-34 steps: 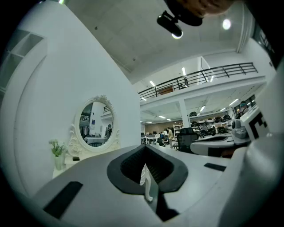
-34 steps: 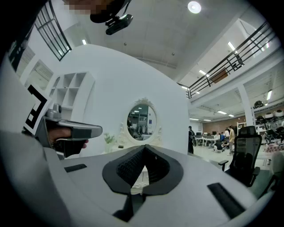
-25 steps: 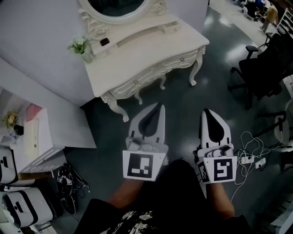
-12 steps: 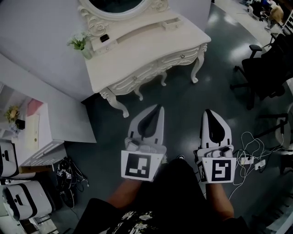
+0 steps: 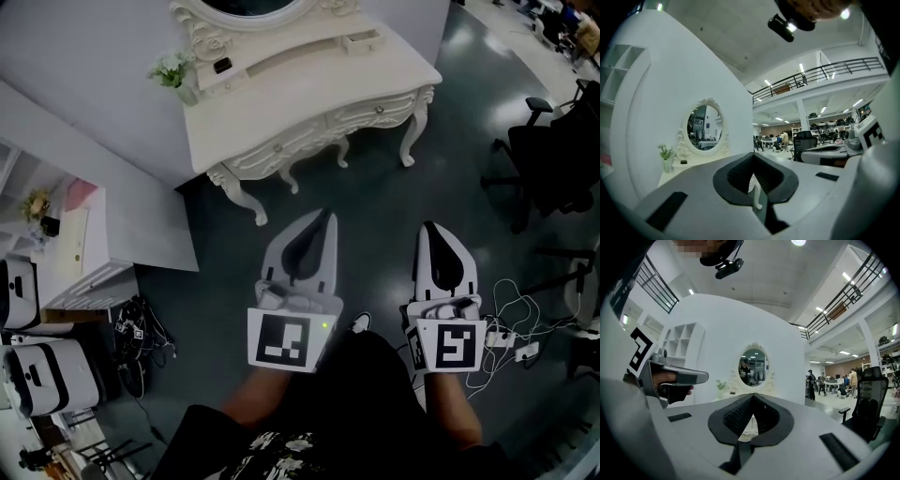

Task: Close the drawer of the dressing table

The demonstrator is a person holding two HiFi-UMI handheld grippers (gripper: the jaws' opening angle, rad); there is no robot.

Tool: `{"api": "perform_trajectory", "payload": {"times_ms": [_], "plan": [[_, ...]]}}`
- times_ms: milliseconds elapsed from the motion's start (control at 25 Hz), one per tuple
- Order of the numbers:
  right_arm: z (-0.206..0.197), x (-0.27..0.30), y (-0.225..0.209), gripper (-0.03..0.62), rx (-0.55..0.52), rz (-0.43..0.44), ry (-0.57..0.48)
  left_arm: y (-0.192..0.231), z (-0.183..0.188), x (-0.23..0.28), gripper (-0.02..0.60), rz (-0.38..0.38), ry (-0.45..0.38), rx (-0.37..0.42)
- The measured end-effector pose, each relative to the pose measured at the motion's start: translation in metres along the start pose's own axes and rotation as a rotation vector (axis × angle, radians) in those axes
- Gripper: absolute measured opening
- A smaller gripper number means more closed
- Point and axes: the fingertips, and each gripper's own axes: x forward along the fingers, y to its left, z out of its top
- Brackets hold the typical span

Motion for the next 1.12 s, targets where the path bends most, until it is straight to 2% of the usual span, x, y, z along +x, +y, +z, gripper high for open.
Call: {"api": "perform_trajectory", "payload": {"times_ms": [240,400,1120], "plan": [[-0.006,-0.003,-0.015,-0.002,0.029,0.028,-0.007,-0.01,-0.007,0.0,0.0,0.033,0.013,0.022],[-0.002,-0.001,-0.023,-0.003,0.021,0.013,-0.026,-0.008,-0.003,0.003,0.0,0.041,-0.008,0.029],[-0.003,0.047,-0.044,-0.003,-0.037,-0.025,-0.023,0.006,0.001,0.061,0.0,0.006,-0.034,0.041]]}}
